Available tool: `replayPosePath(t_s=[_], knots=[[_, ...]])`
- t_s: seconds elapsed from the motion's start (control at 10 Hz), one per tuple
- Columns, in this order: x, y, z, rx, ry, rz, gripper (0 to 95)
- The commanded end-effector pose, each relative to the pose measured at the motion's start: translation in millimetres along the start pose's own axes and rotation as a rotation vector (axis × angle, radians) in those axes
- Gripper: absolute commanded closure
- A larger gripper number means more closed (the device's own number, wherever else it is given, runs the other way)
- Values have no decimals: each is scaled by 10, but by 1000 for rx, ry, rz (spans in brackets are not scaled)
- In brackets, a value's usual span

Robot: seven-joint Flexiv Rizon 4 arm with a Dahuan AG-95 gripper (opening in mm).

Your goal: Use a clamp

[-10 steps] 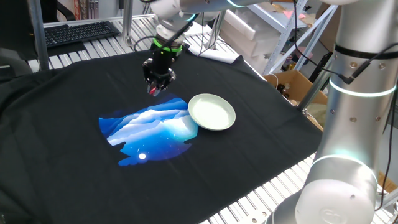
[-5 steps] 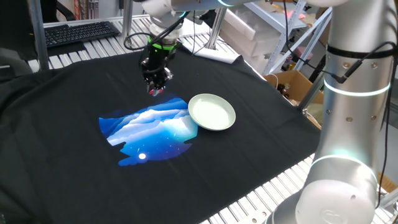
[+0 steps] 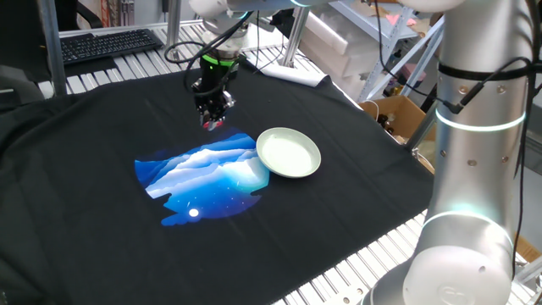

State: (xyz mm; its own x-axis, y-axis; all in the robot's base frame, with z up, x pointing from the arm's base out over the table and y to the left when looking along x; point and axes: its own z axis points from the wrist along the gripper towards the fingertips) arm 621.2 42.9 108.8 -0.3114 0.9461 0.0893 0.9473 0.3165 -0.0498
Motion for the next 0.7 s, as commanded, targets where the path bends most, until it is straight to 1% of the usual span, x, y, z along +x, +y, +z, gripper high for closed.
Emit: replayPosePath(t_s=[0.1, 0.2, 0.3, 0.5, 0.7], knots=[[3, -18, -7, 20, -24, 10, 950], [-9, -43, 14, 30, -34, 29, 950], [-19, -75, 26, 34, -34, 34, 950], [-135, -235, 41, 31, -27, 19, 950], [-245, -397, 3, 23, -11, 21, 950]])
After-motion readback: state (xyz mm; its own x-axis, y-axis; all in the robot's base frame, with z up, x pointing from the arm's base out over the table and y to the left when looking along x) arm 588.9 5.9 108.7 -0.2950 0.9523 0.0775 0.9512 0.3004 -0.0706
